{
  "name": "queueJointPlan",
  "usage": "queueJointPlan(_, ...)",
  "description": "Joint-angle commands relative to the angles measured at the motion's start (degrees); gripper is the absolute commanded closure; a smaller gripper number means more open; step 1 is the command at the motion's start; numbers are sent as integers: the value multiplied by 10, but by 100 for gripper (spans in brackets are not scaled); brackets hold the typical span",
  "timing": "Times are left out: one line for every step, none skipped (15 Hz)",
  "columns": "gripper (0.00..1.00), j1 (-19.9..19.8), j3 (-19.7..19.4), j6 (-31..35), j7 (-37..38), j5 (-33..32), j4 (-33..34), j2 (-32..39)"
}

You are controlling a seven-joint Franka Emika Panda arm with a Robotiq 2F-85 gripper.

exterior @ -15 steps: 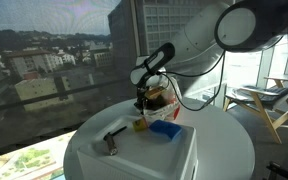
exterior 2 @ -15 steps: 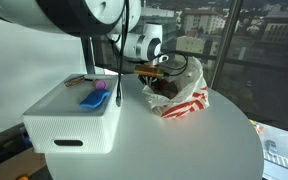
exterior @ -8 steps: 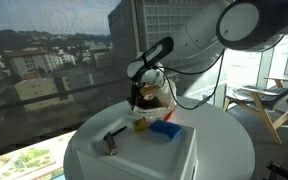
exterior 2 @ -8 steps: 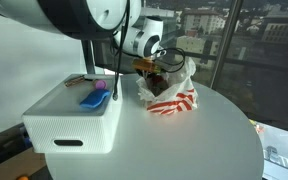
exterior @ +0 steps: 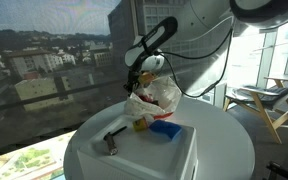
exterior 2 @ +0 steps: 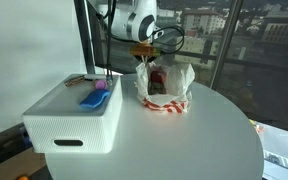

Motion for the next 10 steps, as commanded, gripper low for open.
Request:
queueJointPlan(100,23,-32,63,18,-35,-120,-101)
queueJointPlan(100,27,-37,75,21,-45,-139,-118)
queueJointPlan(100,34,-45,86,28,-57,-155,-132)
queueJointPlan(100,39,-51,94,31,-69,-172,-146)
queueJointPlan(100,47,-58,98,39,-82,-185,-157)
queueJointPlan(100,51,-62,94,40,-92,-193,-164)
queueJointPlan(100,50,-58,88,36,-95,-203,-172)
queueJointPlan(100,45,-46,74,20,-90,-209,-177)
queueJointPlan(100,44,-41,58,13,-88,-212,-178)
queueJointPlan(74,42,-35,41,5,-84,-213,-178)
